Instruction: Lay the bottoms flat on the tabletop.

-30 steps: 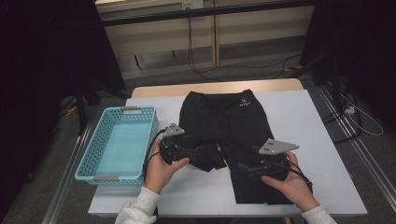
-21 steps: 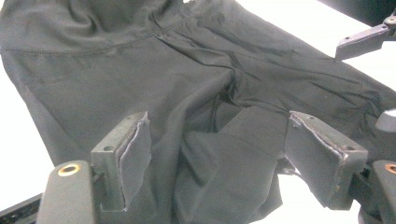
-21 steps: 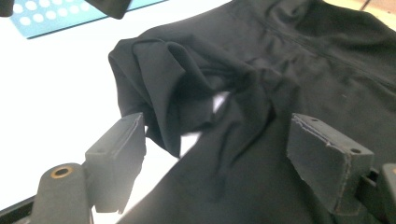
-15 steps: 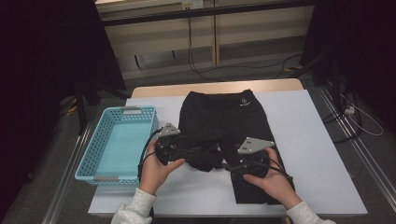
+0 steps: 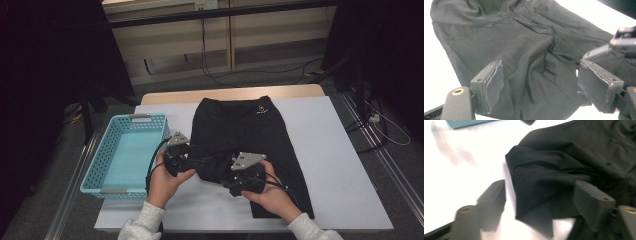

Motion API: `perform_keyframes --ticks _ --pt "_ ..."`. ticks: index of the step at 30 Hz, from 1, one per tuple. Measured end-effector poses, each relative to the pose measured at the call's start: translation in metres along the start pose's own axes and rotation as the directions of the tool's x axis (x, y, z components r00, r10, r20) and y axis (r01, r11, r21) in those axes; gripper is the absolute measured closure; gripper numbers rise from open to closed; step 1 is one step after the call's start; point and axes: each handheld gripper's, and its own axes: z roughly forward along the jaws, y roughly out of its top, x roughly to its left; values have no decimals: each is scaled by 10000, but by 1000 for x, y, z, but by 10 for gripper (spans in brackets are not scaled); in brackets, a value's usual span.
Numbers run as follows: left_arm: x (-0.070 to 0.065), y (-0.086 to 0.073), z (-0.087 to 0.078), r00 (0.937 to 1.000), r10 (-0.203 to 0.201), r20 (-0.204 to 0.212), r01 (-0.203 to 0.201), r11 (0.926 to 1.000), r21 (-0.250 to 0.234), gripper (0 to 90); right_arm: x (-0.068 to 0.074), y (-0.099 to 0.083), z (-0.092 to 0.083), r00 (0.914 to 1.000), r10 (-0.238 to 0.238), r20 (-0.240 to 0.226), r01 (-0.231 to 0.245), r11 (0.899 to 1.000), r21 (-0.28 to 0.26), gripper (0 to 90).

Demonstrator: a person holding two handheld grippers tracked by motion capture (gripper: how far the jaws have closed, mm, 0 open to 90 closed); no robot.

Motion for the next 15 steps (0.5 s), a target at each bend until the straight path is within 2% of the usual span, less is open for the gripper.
perform_keyframes --ticks 2,6,9,13,15 --pt "1 -1 0 10000 -11 -84 12 10000 17 214 3 1 5 9999 -163 -18 163 9998 121 388" --pt "2 -1 -1 9999 31 -133 -32 10000 -30 214 8 1 12 9995 -310 -46 312 9987 403 591" --pt "2 -1 -2 9996 60 -273 -63 9999 -118 203 9 1 15 9999 -162 -32 163 9988 455 689" --pt "5 -1 -4 9990 23 -437 -34 9997 -243 203 10 3 17 9998 -139 -122 146 9981 603 884" --pt "5 0 -5 9991 -29 -432 15 9995 -315 203 9 4 16 9997 -174 -179 183 9987 477 900"
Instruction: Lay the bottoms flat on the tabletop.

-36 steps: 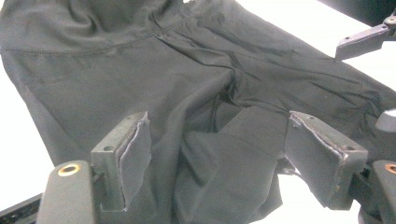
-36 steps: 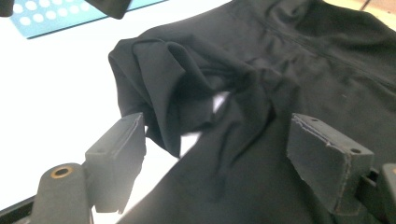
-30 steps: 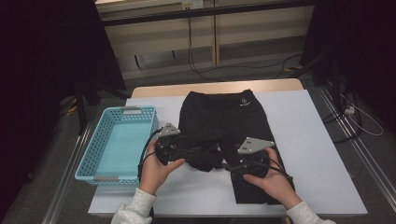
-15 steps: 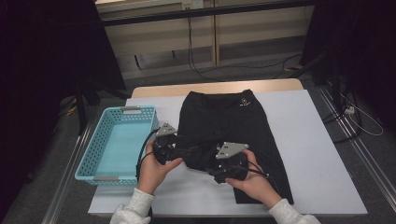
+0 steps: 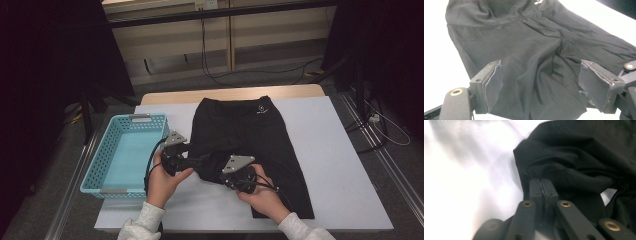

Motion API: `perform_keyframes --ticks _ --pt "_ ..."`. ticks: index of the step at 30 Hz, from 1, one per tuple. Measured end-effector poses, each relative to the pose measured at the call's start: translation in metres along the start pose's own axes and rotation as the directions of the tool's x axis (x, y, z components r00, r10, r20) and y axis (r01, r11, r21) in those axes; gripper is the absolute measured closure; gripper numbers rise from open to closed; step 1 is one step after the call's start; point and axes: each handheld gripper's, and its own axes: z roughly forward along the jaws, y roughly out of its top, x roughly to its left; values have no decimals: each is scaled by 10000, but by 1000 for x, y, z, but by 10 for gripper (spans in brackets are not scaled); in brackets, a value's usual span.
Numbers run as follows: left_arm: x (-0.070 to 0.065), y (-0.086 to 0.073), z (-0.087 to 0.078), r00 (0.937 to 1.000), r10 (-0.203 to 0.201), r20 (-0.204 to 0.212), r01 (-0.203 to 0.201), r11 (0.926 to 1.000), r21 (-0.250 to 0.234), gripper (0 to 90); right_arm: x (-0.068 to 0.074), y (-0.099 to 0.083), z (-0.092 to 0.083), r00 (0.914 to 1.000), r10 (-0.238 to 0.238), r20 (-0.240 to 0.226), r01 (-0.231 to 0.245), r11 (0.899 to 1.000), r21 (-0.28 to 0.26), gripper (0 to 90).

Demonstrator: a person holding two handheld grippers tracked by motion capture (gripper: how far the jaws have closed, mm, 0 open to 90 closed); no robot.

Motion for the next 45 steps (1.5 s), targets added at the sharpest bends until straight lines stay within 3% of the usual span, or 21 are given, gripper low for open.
perform_keyframes --ticks 3,6,8,11,13,15,21,26,29,33,38,40,42,45 --pt "1 1 -2 10000 83 -16 -83 9997 -219 202 -5 1 -5 9995 292 -74 -292 9995 -100 900" --pt "0 0 0 9998 184 -36 -185 9997 -181 193 -17 1 -14 9962 819 296 -804 9956 -484 900" --pt "-1 -1 2 9999 97 40 -97 9998 -168 192 -29 0 -23 9904 1190 696 -1132 9901 -826 900" --pt "-1 -3 5 9999 109 31 -109 9999 -58 190 -46 -6 -32 9774 1651 1319 -1538 9838 -920 900" --pt "-1 -5 8 9999 153 14 -153 9999 31 185 -55 -13 -34 9691 1939 1523 -1824 9794 -862 900" --pt "0 -6 10 9999 136 -30 -136 9999 91 181 -59 -18 -33 9663 2040 1569 -1954 9783 -685 900" --pt "0 -5 9 10000 73 -55 -73 10000 26 179 -55 -20 -27 9775 1588 1392 -1568 9873 -251 894" --pt "2 -5 7 9999 70 -74 -70 10000 -21 179 -54 -24 -23 9790 1525 1352 -1561 9876 167 880" --pt "1 -4 5 9999 64 -87 -64 10000 -25 179 -52 -24 -24 9816 1452 1243 -1482 9888 149 888" --pt "1 -4 4 9999 107 -23 -107 9999 -36 179 -50 -24 -25 9806 1449 1323 -1497 9884 273 757" --pt "0 -4 5 10000 92 33 -92 10000 -26 179 -43 -17 -29 9817 1279 1409 -1283 9917 -61 610" --pt "1 -4 5 9998 -93 193 94 9999 -68 180 -41 -13 -29 9836 1096 1430 -1091 9940 -113 553" --pt "1 -4 4 9999 80 60 -80 10000 -25 179 -39 -10 -30 9860 1041 1303 -1034 9946 -126 522" --pt "2 -5 3 10000 -3 61 4 10000 -36 179 -36 -7 -31 9873 1056 1187 -1032 9943 -259 482"
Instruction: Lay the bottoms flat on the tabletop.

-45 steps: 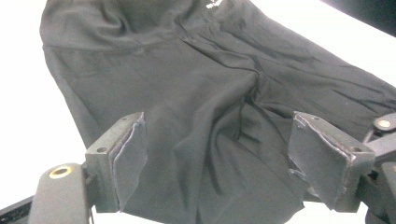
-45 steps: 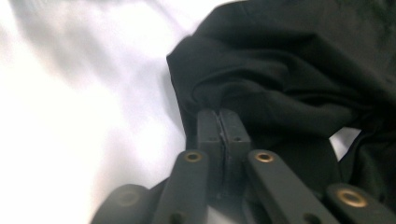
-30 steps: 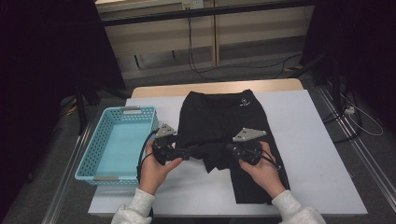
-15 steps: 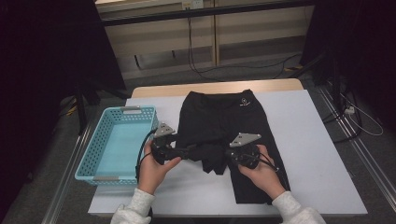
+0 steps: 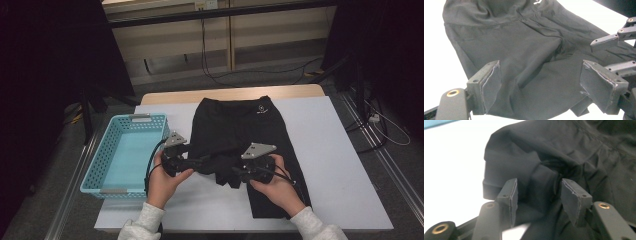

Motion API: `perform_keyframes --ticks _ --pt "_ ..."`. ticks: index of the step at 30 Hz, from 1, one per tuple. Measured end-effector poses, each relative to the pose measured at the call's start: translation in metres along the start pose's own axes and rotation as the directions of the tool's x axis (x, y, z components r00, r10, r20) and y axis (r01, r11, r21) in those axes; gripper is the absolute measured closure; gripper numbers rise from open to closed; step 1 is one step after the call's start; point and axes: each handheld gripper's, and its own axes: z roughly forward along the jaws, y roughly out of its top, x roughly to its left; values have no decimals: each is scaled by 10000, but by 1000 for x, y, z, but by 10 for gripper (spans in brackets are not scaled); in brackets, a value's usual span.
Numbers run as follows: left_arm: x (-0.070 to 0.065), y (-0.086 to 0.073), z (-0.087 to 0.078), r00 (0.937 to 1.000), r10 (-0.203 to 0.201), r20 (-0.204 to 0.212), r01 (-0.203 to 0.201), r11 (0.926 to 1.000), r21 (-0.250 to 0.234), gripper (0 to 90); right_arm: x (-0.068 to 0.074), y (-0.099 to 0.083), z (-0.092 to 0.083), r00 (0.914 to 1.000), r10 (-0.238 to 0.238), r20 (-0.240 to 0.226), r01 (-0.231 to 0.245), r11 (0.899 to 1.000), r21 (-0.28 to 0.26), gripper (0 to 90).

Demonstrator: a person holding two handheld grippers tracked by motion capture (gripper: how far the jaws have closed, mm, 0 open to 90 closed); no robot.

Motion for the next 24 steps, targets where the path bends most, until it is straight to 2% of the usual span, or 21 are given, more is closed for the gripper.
perform_keyframes --ticks 7,10,12,13,16,19,20,21,24 --pt "1 0 -1 9999 84 -81 -84 10000 -43 178 12 12 -2 9993 -222 -308 204 9982 -565 416" --pt "3 0 -1 9999 -4 -142 4 10000 -50 177 22 16 6 9969 -695 -373 681 9970 -372 406" --pt "3 0 -1 9999 -16 -161 15 10000 -54 177 26 17 12 9954 -807 -514 793 9964 -291 407" --pt "3 0 -1 9999 77 -138 -78 10000 -26 178 27 16 14 9953 -866 -439 858 9961 -207 408" --pt "2 0 1 10000 19 -87 -19 10000 -22 178 26 14 20 9955 -857 -396 858 9963 16 457" --pt "4 -1 2 9999 77 -84 -76 10000 40 178 24 15 24 9954 -905 -303 905 9959 -20 557" --pt "4 -1 3 10000 10 -99 -10 10000 8 178 23 15 24 9952 -924 -312 923 9957 -39 614" --pt "5 -1 3 9998 112 -160 -111 9999 64 177 23 15 25 9957 -864 -332 863 9963 -31 640" --pt "6 -2 4 9999 15 -129 -14 10000 98 178 20 14 28 9978 -559 -362 561 9984 65 687"
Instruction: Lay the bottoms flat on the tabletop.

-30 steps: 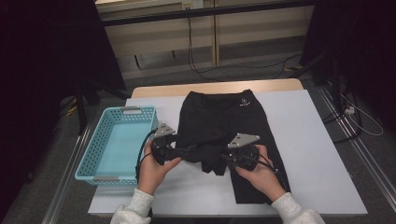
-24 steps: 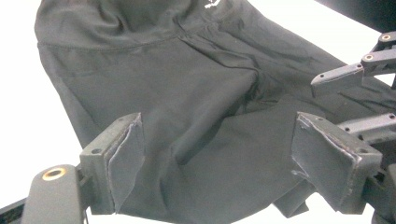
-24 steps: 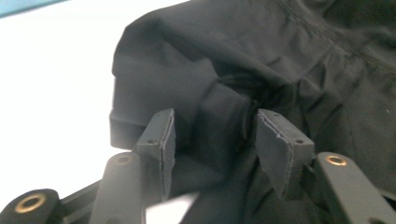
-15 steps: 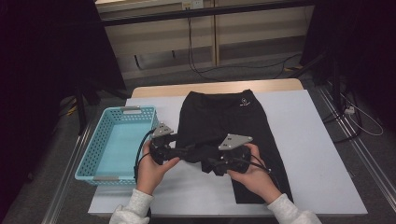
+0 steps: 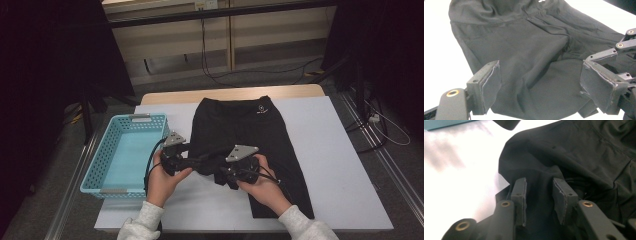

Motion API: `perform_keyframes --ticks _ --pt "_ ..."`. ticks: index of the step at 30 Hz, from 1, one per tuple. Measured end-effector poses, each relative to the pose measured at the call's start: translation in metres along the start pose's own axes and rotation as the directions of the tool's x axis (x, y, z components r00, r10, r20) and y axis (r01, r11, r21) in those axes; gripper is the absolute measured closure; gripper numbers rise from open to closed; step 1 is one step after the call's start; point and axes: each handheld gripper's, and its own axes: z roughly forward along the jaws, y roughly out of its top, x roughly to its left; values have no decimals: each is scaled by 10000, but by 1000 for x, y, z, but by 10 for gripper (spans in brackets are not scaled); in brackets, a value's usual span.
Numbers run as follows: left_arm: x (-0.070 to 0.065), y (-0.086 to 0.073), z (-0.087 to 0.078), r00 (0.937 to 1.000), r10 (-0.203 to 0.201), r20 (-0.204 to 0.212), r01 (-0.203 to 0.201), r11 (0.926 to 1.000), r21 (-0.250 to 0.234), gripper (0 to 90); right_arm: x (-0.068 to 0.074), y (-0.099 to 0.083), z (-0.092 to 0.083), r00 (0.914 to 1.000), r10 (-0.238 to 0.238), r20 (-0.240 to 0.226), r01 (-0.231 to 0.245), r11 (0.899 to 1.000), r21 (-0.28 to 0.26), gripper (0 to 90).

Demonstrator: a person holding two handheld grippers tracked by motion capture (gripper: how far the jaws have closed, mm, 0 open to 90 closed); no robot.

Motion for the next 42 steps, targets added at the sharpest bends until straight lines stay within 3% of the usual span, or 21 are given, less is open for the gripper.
perform_keyframes --ticks 3,7,10,16,21,30,33,36,42 --pt "1 1 0 10000 5 -44 -5 10000 -71 178 -4 -2 0 9993 327 -176 -327 9995 -38 774" --pt "0 1 -2 10000 -3 -87 2 10000 -58 178 -7 -4 -2 9991 270 -341 -267 9996 86 875" --pt "-2 1 -3 9999 47 -104 -48 10000 -70 178 -10 -6 -9 9994 268 -239 -271 9996 -96 883" --pt "-5 0 -2 9999 79 -72 -79 9999 -70 179 -32 -9 -31 9930 1134 317 -1105 9903 -838 883" --pt "-3 -2 0 9999 65 -152 -65 10000 -11 181 -46 -19 -29 9849 1645 544 -1610 9849 -639 888" --pt "-7 -9 14 9999 54 95 -57 9995 299 214 -50 -23 -31 9828 1715 684 -1672 9838 -648 887" --pt "-11 -15 23 9988 279 399 -300 9981 534 287 -49 -23 -31 9825 1717 718 -1671 9837 -661 883" --pt "-12 -20 31 9983 579 20 -579 9973 451 305 -48 -23 -30 9831 1699 681 -1657 9842 -627 875" --pt "-21 -22 39 9937 1097 247 -1107 9929 433 398 -49 -24 -31 9818 1797 615 -1757 9823 -655 866"
